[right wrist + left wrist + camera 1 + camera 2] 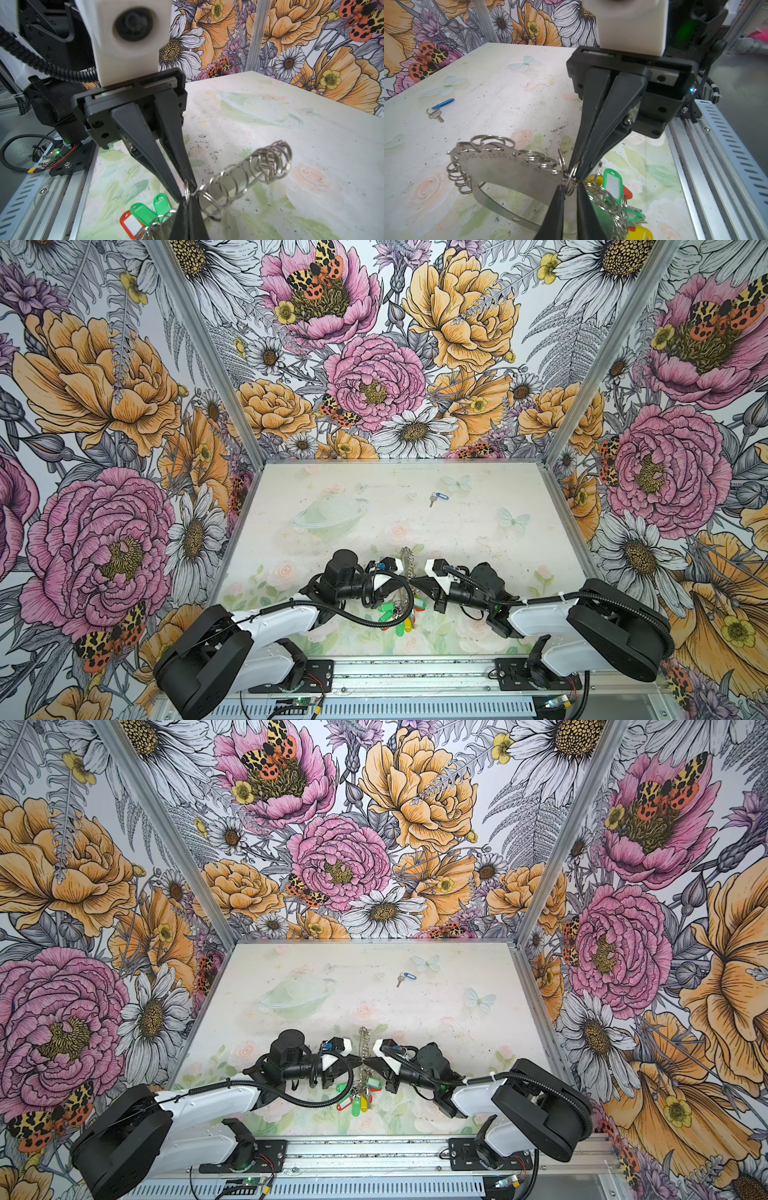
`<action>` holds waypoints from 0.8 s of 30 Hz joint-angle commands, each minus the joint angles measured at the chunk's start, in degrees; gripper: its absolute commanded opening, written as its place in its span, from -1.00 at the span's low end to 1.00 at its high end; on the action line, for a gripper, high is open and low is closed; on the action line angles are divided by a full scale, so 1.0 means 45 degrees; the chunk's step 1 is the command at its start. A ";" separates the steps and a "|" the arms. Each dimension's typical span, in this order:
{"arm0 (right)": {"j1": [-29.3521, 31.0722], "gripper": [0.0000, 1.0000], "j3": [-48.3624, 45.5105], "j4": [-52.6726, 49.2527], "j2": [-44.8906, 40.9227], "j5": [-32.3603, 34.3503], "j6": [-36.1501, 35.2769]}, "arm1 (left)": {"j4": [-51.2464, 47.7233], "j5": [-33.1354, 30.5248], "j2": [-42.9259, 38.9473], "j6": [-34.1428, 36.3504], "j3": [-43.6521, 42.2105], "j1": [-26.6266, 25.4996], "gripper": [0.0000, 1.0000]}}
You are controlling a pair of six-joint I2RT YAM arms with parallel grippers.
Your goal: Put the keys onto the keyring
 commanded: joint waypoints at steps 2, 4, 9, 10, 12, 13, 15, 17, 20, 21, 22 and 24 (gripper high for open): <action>-0.0017 -1.00 0.0145 0.1002 0.0124 -0.0233 -0.0014 | 0.0095 0.0390 0.0002 -0.0072 0.0142 0.0006 -0.79; -0.0035 -1.00 0.0156 0.0985 0.0146 -0.0171 -0.0043 | 0.0065 0.0424 0.0044 -0.0082 0.0181 0.0006 -0.89; -0.0022 -0.79 0.0201 0.0098 -0.0247 0.0454 -0.0378 | -0.0294 -0.0098 -0.0134 0.0136 0.0254 -0.0072 -1.00; -0.0020 -0.70 0.0177 -0.0415 -0.0518 0.0741 -0.0672 | -0.0582 -0.0201 -0.0186 0.0205 0.0344 -0.0073 -1.00; -0.0023 -0.63 0.0282 -0.1930 -0.1325 0.1015 -0.1510 | -0.0934 -0.0427 -0.0241 0.0297 0.0472 -0.0111 -1.00; -0.0035 -0.62 0.0434 -0.3019 -0.1789 0.1157 -0.2044 | -0.0995 -0.0558 -0.0248 0.0333 0.0493 -0.0102 -1.00; -0.0024 -0.59 0.0669 -0.4927 -0.2560 0.1550 -0.2855 | -0.1207 -0.0813 -0.0252 0.0442 0.0585 -0.0160 -1.00; -0.0055 -0.59 0.0805 -0.5676 -0.3033 0.1884 -0.3260 | -0.1482 -0.0919 -0.0267 0.0586 0.0687 -0.0233 -1.00; -0.0038 -0.60 0.0869 -0.5930 -0.3058 0.1511 -0.3685 | -0.1620 -0.0881 -0.0258 0.0738 0.0744 -0.0287 -1.00; -0.0036 -0.61 0.0906 -0.5969 -0.3011 0.1402 -0.3820 | -0.1662 -0.0822 -0.0268 0.0779 0.0747 -0.0331 -1.00; -0.0008 -0.62 0.0926 -0.5890 -0.2956 0.1262 -0.3912 | -0.1682 -0.0751 -0.0279 0.0838 0.0748 -0.0359 -1.00; 0.0002 -0.64 0.0949 -0.5766 -0.2882 0.0840 -0.4134 | -0.1699 -0.0652 -0.0297 0.0939 0.0747 -0.0448 -1.00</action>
